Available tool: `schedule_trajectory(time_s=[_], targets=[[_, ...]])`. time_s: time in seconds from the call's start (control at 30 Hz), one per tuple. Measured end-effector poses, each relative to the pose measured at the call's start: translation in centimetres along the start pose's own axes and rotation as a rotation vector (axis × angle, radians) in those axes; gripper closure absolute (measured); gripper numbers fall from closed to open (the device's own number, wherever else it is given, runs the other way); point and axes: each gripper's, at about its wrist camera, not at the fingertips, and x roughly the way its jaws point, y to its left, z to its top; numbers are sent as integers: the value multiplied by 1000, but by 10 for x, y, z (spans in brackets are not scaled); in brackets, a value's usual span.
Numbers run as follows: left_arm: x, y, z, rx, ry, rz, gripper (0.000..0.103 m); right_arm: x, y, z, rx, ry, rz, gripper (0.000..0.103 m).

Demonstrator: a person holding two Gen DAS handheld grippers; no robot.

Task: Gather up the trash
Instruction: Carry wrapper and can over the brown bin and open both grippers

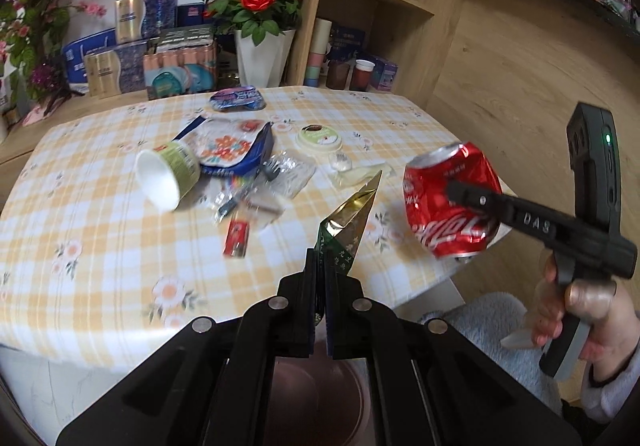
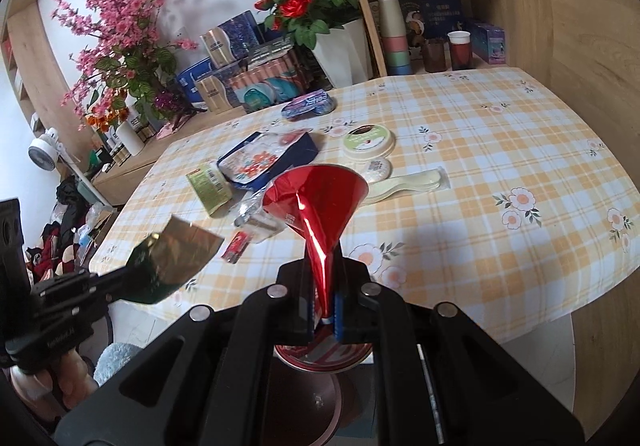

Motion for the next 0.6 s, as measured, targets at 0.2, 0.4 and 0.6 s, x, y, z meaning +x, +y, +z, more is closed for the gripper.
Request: schedule_trajectory(time_s=[0.2,0.4,0.6], targets=[[-18,6,-23,-9,-4,8,99,-15,19,-7,-46,1,-14,93],[-28,7,-42,-9,5,20,99,-26,28,-16,-53,0,-20,93],[-33,8,-59,-17,20,17,99,-31,38,-21,-64,4,-14,93]])
